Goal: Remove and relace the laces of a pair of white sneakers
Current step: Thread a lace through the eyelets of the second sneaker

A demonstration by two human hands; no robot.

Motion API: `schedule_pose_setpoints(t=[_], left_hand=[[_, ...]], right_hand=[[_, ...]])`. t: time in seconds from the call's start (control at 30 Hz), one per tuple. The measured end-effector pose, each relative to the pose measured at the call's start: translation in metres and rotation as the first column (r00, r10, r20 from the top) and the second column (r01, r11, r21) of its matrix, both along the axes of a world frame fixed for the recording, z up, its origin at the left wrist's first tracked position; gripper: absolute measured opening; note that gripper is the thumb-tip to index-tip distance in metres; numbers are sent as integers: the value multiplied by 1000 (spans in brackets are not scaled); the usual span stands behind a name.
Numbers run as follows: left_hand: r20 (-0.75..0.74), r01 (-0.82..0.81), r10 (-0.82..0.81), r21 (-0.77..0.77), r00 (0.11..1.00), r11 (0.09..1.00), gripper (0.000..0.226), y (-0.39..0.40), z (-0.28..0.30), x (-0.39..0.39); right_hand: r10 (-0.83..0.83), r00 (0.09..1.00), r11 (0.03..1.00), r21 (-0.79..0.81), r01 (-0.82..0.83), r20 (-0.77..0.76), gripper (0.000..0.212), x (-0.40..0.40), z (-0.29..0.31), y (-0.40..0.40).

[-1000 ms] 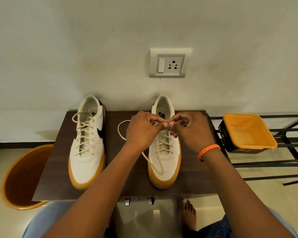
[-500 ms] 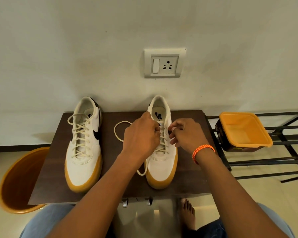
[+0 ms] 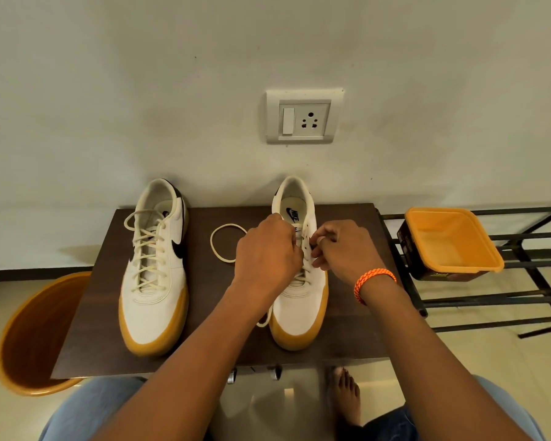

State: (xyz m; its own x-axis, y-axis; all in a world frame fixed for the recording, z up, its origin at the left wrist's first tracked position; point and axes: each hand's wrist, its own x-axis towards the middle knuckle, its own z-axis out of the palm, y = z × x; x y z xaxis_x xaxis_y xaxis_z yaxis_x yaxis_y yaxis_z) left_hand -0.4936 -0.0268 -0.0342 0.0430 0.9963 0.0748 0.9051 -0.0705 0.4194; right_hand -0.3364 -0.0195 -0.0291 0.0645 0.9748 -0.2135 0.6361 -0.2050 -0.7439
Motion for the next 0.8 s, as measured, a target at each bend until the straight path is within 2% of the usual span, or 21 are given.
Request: schedule_pose_setpoints(t=[0.27, 0.4, 0.5, 0.8], left_hand=[[-55, -7, 6, -5, 998, 1000, 15, -1, 0, 7], [71, 78, -72, -100, 995, 992, 16, 4, -5, -1], [190, 85, -57, -141, 980, 986, 13, 9, -9, -6], [258, 179, -139, -140, 956, 974, 16, 13, -12, -11]], right_hand=[[6, 1000, 1000, 8, -7, 21, 27, 0, -2, 0], [9, 999, 1000, 18, -9, 31, 27, 1, -2, 0], [11, 1000, 1000, -1, -11, 18, 23, 3, -1, 1], [41, 999, 999, -9, -41, 17, 19, 7, -1, 3]])
